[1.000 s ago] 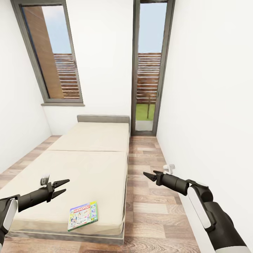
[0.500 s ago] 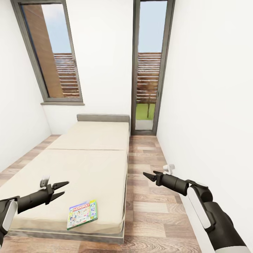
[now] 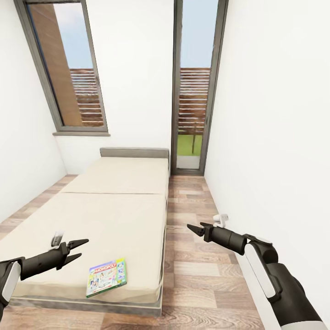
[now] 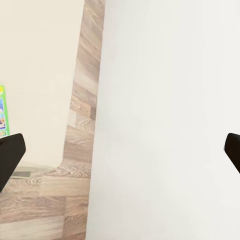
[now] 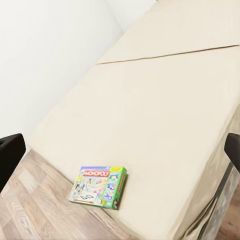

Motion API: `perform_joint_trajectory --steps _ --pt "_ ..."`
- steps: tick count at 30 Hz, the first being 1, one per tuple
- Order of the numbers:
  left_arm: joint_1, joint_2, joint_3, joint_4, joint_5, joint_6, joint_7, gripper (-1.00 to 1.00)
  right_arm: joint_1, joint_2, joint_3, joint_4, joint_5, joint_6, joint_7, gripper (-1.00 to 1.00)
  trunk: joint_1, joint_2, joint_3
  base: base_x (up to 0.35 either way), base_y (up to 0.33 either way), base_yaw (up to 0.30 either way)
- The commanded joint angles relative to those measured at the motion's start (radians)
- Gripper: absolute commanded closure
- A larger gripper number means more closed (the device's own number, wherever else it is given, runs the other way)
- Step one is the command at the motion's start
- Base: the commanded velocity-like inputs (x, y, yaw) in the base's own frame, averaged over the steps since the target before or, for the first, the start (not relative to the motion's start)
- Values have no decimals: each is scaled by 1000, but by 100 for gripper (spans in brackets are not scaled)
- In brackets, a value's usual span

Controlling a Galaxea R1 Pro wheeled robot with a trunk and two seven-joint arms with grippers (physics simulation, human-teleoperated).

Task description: Put all the toys in the child's room - the three board games (two on the bed and one on the table), the two jigsaw puzzles on the table, and the tennis ball on the table - inside the toy box on the table in the child's room.

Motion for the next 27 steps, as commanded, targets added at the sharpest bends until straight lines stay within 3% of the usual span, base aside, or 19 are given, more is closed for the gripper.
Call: perform_joint_trajectory --steps 1,20,27 --pt "-1 0 1 0 -2 4 -4 -100 -1 -1 1 -1 -8 7 -2 -100 4 -8 -4 0 0 0" --pt "-1 2 1 1 1 8 -8 -100 -1 1 2 1 -7 7 -2 -100 77 -141 -64 0 0 0" --pt "-1 21 1 1 2 10 -10 -100 -1 1 2 1 -7 7 -2 -100 104 -190 -86 0 0 0"
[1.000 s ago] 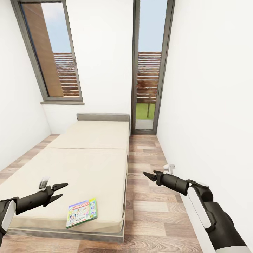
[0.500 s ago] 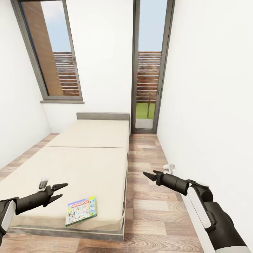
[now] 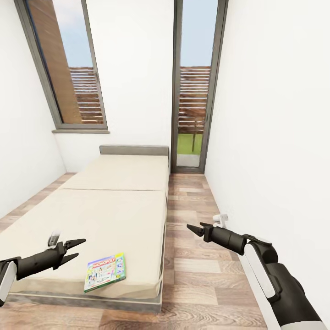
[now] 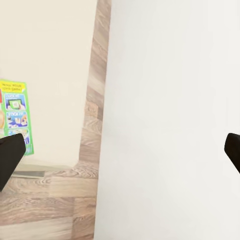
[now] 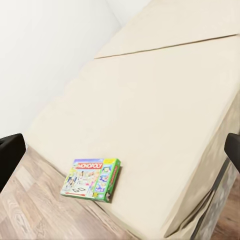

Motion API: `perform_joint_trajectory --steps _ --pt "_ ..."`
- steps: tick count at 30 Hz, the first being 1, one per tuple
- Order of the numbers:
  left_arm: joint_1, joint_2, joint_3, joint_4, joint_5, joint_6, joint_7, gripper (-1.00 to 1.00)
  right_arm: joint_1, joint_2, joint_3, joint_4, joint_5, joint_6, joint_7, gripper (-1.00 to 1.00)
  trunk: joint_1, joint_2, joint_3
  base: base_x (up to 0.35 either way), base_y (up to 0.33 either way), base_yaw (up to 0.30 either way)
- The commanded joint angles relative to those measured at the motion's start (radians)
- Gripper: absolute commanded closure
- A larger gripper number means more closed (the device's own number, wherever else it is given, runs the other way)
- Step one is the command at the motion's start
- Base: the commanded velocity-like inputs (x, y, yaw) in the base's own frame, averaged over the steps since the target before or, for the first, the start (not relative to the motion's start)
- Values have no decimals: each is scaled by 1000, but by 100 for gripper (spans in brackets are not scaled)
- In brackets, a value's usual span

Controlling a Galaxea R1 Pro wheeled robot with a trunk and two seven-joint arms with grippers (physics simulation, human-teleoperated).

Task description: Put all the toys in the child's room - the three board games (two on the bed and one on the table), the two jigsaw puzzles on the table, and the tennis ball on the table - inside the toy box on the table in the child's room.

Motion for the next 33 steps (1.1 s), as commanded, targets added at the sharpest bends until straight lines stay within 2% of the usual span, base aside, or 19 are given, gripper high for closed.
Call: perform_joint_trajectory --steps 1,6,10,12,19,28,33 --pt "-1 3 1 0 -2 4 -5 -100 -1 -1 1 0 -7 7 -2 -100 4 -8 -4 0 0 0" --pt "-1 34 11 0 0 4 -6 -100 -1 -1 0 -1 -8 7 -2 -100 23 -43 -20 0 0 0" --pt "-1 44 33 0 0 5 -6 -100 -1 -1 1 -2 -8 7 -2 -100 38 -71 -32 0 0 0" --pt "-1 46 41 0 0 6 -6 -100 -1 -1 1 -2 -8 7 -2 -100 46 -85 -39 0 0 0" --pt "-1 46 50 0 1 6 -9 -100 -1 -1 1 -2 -8 7 -2 -100 46 -85 -39 0 0 0" --pt "-1 44 52 0 2 11 -12 -100 -1 -1 0 -3 -8 7 -2 -100 81 -148 -67 -14 0 0" --pt "-1 45 51 0 2 11 -12 -100 -1 -1 1 -3 -8 7 -2 -100 100 -183 -83 -211 34 0"
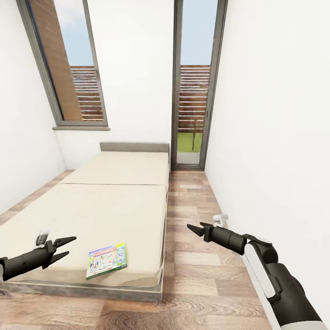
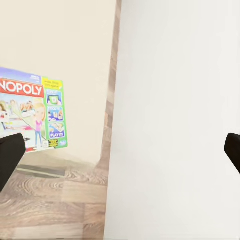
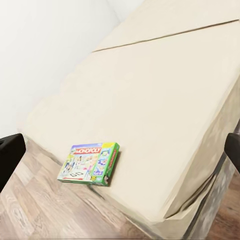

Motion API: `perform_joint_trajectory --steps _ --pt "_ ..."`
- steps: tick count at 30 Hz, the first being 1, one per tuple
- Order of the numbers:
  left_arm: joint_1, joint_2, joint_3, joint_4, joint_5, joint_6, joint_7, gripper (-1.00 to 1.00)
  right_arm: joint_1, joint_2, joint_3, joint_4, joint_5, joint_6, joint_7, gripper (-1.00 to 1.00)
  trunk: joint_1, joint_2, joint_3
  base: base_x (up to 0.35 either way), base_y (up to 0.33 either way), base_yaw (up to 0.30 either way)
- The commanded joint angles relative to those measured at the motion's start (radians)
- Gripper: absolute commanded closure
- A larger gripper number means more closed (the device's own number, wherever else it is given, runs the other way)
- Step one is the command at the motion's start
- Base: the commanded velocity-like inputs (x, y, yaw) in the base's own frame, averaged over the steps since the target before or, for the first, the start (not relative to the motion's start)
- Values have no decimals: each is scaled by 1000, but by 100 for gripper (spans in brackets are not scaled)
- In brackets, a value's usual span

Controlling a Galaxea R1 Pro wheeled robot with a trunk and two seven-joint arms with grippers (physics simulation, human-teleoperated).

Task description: Put all the toys in the child's room - the three board games (two on the bed and one on the table), the two jigsaw puzzles on the table, and the tennis ball on the table - inside the toy box on the table in the child's room.

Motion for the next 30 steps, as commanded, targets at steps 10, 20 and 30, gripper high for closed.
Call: perform_joint_trajectory --steps 10,20,30 --pt "-1 -1 2 0 -3 3 0 -100 -1 0 1 1 -7 7 -2 -100 38 -71 -32 -81 13 0" --pt "-2 -2 1 47 -6 -5 9 -100 -1 0 1 4 -7 6 -3 -100 76 -141 -64 -4 1 0" --pt "-2 0 1 74 -6 -8 47 -100 -1 0 1 4 -7 7 -2 -100 115 -211 -95 0 0 0"
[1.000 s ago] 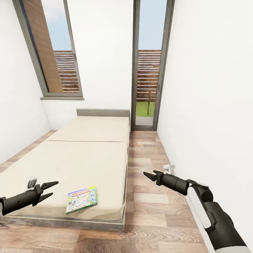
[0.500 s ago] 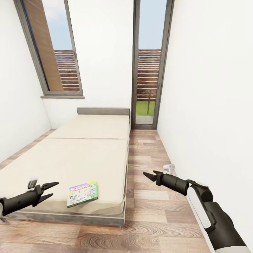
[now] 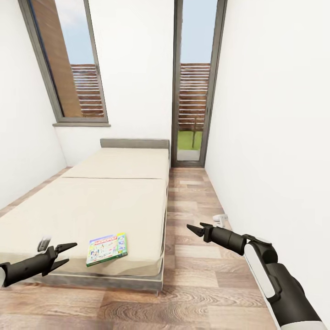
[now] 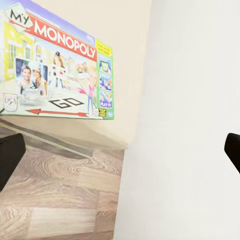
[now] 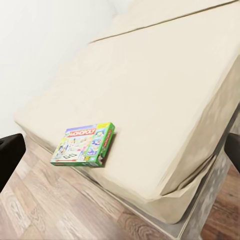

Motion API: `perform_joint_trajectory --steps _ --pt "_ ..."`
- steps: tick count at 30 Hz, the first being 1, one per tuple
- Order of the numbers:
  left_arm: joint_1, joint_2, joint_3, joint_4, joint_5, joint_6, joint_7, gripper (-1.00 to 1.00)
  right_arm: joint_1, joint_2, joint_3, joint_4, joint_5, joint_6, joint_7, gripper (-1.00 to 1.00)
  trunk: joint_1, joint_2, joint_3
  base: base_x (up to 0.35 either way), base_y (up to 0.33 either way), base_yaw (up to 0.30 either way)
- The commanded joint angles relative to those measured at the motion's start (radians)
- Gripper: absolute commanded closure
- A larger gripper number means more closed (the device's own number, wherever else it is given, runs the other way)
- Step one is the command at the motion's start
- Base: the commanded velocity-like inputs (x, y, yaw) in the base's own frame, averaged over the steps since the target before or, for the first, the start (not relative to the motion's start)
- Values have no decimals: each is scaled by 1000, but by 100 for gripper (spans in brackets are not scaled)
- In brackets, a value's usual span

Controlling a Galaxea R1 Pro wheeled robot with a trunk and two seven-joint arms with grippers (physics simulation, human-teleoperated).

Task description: Put all the toys in the child's room - the three board games (two on the bed and one on the table), the two jigsaw puzzles on the table, and the tennis ball on the table - inside the toy box on the table in the child's room.

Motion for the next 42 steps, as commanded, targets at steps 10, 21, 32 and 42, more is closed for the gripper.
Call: perform_joint_trajectory --steps 10,21,32,42 --pt "-1 8 3 7 -2 4 21 -100 -1 -2 -2 -1 -7 7 -1 -100 38 -71 -32 0 0 0" --pt "-1 5 3 7 -2 2 25 -100 -1 -1 -1 0 -7 7 -2 -100 80 -148 -67 0 0 0" --pt "-1 -14 1 7 -3 -2 26 -100 -1 -1 -1 1 -6 7 -3 -100 123 -225 -101 0 0 0" --pt "-1 -51 0 7 1 -69 25 -100 -1 -1 0 0 -9 7 -3 -100 161 -295 -133 0 0 0"
